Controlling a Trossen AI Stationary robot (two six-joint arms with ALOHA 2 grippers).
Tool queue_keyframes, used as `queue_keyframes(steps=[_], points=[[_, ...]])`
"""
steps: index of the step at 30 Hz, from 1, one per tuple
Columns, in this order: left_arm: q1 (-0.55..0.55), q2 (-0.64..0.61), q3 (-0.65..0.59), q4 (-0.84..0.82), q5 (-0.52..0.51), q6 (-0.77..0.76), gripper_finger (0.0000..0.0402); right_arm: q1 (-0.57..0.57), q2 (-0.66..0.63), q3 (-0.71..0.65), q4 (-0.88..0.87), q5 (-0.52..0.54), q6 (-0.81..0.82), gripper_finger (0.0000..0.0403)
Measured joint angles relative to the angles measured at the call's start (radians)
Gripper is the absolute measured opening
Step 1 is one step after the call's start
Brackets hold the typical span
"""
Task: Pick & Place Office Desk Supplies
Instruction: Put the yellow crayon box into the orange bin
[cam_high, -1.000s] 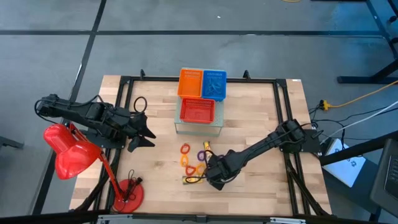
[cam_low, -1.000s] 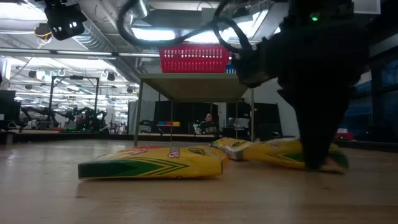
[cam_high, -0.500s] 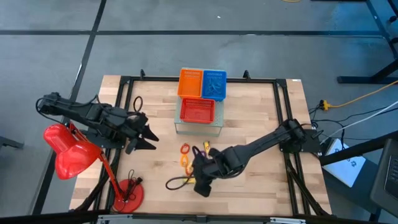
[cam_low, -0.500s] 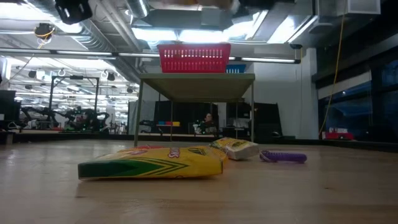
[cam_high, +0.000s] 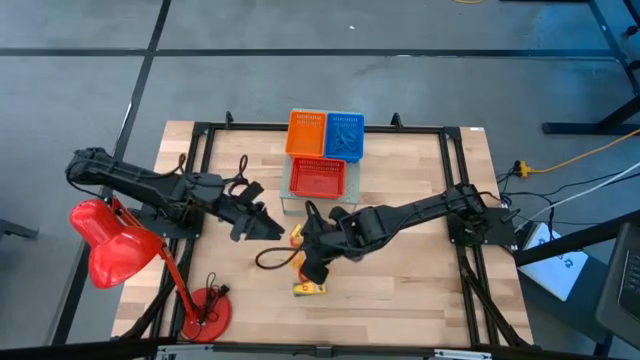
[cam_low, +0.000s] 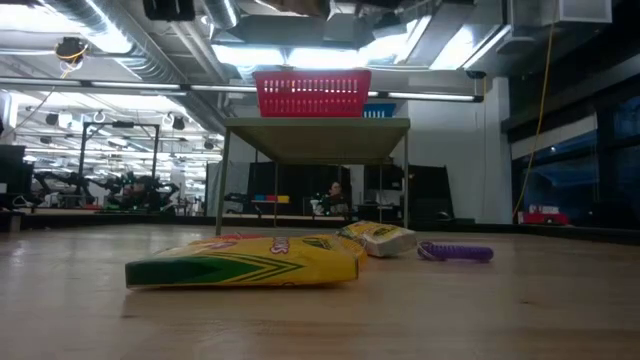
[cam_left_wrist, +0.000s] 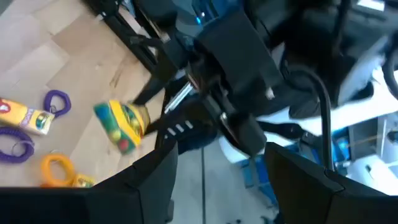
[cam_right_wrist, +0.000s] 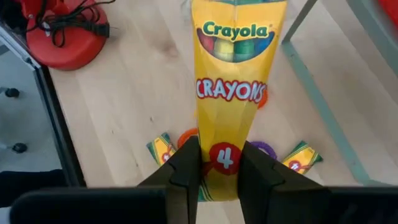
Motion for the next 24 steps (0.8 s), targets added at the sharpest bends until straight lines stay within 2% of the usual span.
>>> queue_keyframes(steps=[13, 24], points=[[0.029, 0.107, 0.002, 0.007, 0.016, -0.021, 0.024, -0.002, 0.0, -0.001, 0.015, -0.017, -0.007, 0.0077], [0.04, 0.1, 0.001, -0.009, 0.159, -0.02, 0.024, 0.03, 0.0, -0.001, 0.031, -0.061, 0.012, 0.0078]])
